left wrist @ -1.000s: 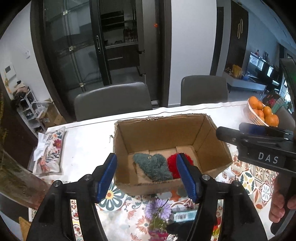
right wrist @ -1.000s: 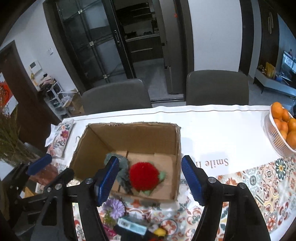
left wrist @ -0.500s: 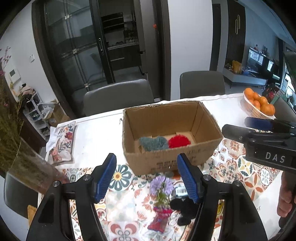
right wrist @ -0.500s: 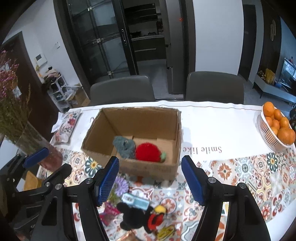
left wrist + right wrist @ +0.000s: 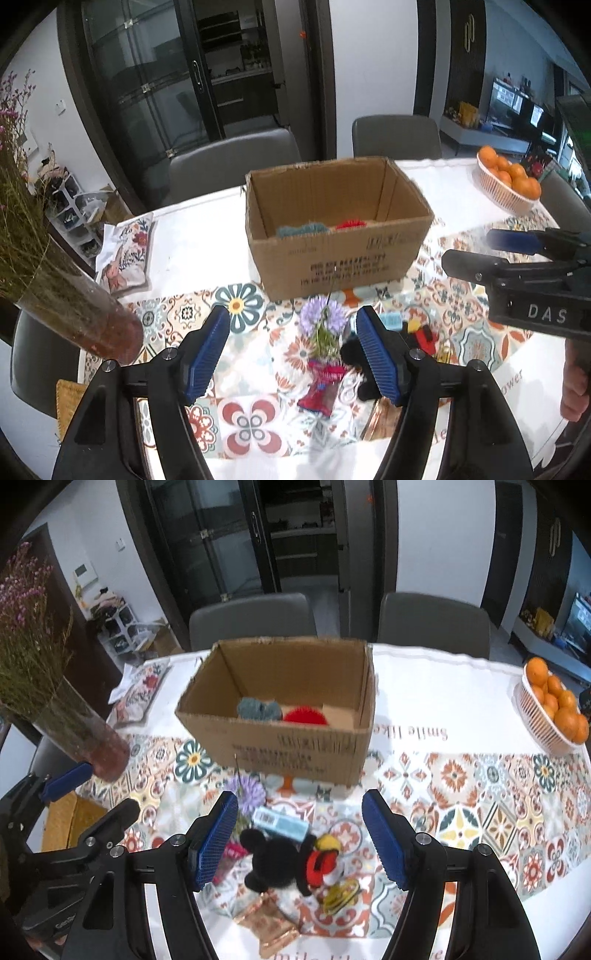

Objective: Organize soft objects
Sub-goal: 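Grasp the red snack bag with the left tool while the right tool grasps the Mickey plush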

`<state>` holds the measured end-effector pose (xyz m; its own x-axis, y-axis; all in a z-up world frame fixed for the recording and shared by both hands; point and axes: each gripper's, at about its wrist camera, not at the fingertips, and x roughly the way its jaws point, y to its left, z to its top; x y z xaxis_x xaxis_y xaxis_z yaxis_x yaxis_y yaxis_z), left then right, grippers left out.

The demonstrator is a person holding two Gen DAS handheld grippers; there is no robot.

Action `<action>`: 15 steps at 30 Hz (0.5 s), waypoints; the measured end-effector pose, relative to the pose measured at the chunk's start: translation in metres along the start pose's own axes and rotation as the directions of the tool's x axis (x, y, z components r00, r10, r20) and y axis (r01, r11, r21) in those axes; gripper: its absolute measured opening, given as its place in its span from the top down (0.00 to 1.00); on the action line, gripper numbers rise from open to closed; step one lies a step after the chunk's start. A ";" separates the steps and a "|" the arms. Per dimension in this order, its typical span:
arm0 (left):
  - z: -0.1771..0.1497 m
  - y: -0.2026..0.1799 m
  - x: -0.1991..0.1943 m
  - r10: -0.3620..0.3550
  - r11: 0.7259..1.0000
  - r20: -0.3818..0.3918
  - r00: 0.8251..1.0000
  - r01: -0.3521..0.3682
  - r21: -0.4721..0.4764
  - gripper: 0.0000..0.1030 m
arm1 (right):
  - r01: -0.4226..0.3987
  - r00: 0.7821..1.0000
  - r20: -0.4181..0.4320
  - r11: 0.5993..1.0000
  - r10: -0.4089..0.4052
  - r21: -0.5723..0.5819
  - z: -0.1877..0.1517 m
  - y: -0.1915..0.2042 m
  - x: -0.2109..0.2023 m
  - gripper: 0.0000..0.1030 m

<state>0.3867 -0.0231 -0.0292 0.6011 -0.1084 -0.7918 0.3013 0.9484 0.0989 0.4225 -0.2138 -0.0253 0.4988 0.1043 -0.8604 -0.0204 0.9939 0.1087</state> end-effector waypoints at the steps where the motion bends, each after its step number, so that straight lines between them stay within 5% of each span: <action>1: -0.002 -0.001 0.001 -0.002 1.000 -0.010 1.000 0.002 0.007 0.31 | 0.002 1.000 -0.019 1.000 -0.002 0.001 -0.002 -0.001 0.003 0.31; 15: -0.025 -0.006 0.034 -0.038 0.997 -0.193 0.980 0.050 0.059 0.31 | 0.017 0.963 -0.262 0.985 -0.062 -0.172 -0.018 0.015 0.046 0.31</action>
<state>0.3868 -0.0252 -0.0724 0.4351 -0.0851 -0.8963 0.3745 0.9224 0.0943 0.4299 -0.1939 -0.0721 0.2551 0.0483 -0.9657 -0.1608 0.9870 0.0069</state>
